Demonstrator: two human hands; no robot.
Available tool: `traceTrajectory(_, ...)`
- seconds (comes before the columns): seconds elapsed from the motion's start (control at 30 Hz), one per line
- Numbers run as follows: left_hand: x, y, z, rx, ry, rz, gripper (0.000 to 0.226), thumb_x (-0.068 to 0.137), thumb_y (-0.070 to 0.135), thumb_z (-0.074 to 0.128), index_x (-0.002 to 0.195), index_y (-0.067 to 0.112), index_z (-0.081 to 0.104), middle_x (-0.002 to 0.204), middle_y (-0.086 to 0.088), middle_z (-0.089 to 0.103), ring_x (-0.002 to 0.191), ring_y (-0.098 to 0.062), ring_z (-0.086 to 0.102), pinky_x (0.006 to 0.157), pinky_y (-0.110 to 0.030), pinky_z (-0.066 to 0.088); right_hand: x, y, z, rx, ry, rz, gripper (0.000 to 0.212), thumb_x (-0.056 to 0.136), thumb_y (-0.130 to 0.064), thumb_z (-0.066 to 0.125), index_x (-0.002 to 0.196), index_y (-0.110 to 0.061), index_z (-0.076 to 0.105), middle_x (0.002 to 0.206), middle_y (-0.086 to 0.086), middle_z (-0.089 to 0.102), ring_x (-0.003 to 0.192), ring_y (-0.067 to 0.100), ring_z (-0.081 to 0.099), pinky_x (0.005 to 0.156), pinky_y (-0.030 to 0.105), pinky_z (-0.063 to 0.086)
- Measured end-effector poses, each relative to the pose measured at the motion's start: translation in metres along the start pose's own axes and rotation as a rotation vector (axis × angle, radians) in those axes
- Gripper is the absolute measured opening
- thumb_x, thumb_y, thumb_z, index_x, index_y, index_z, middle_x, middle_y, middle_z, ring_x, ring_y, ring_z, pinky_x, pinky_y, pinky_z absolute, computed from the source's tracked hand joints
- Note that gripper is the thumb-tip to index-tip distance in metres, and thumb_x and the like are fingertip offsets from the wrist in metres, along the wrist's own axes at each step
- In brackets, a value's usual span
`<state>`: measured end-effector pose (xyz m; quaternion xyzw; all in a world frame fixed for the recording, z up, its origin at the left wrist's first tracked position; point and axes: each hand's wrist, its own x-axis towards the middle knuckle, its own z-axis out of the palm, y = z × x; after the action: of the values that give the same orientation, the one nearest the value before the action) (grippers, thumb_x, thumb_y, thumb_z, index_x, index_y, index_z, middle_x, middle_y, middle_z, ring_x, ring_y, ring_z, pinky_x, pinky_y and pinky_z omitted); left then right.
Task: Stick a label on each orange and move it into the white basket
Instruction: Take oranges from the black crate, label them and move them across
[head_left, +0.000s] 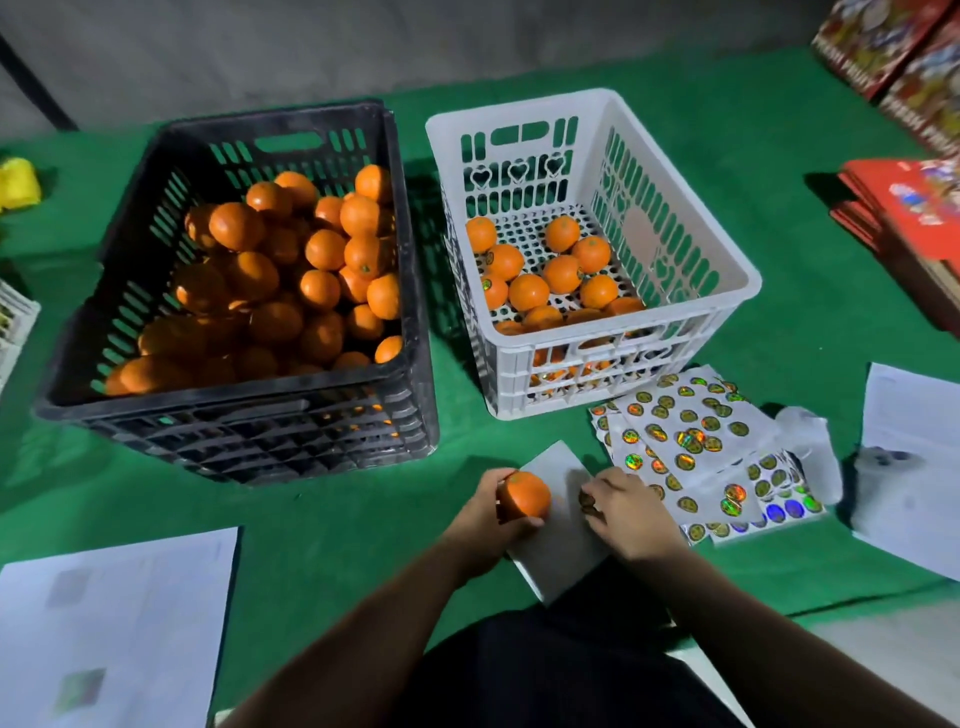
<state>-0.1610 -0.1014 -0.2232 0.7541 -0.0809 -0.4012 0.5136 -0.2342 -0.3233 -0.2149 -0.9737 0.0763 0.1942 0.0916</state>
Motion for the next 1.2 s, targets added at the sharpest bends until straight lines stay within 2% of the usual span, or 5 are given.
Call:
traceTrajectory(0.53,-0.007,-0.004,0.004,-0.004,-0.02,-0.006,0.069,0.088,0.022,0.082,0.136,0.048,0.038,0.139,-0.006,0.047,0.121,-0.032,0.057,0.07,-0.036,0.06,-0.016,0.003,-0.003,0.394,0.418,0.026,0.016,0.095,-0.016,0.072,0.109,-0.01,0.076,0.104,0.007,0.063,0.095,0.03,0.062,0.079,0.044,0.056)
traceTrajectory(0.7,-0.012,-0.002,0.003,-0.058,0.027,0.134,0.068,0.086,0.021,0.081,0.135,0.047,0.042,0.138,-0.004,0.052,0.127,-0.028,0.057,0.108,-0.048,0.052,-0.027,-0.01,-0.026,0.721,0.436,0.053,0.024,0.098,-0.016,0.069,0.121,-0.014,0.07,0.102,-0.001,0.064,0.09,0.008,0.062,0.085,0.038,0.054)
traceTrajectory(0.83,-0.019,0.011,-0.003,-0.082,0.031,0.216,0.071,0.087,0.028,0.084,0.138,0.052,0.04,0.138,0.01,0.053,0.123,-0.005,0.059,0.105,-0.028,0.052,-0.038,-0.031,-0.05,0.933,0.445,0.037,0.042,0.096,-0.016,0.072,0.135,-0.027,0.059,0.096,-0.003,0.064,0.089,0.005,0.061,0.077,0.012,0.047)
traceTrajectory(1.0,-0.034,0.029,-0.013,-0.146,0.015,0.28,0.078,0.085,0.038,0.085,0.148,0.041,0.039,0.141,0.012,0.053,0.126,-0.002,0.058,0.109,-0.028,0.049,-0.049,-0.06,-0.073,1.026,0.517,-0.037,0.028,0.094,-0.015,0.073,0.11,-0.037,0.066,0.094,-0.013,0.064,0.091,0.01,0.063,0.08,0.019,0.051)
traceTrajectory(1.2,-0.055,0.052,-0.017,-0.22,0.035,0.352,0.074,0.088,0.031,0.083,0.148,0.041,0.041,0.138,0.017,0.059,0.131,-0.012,0.059,0.106,-0.028,0.049,-0.054,-0.072,-0.082,0.732,0.578,-0.273,0.014,0.091,-0.005,0.074,0.101,-0.016,0.074,0.106,-0.006,0.063,0.098,0.01,0.062,0.082,0.021,0.049)
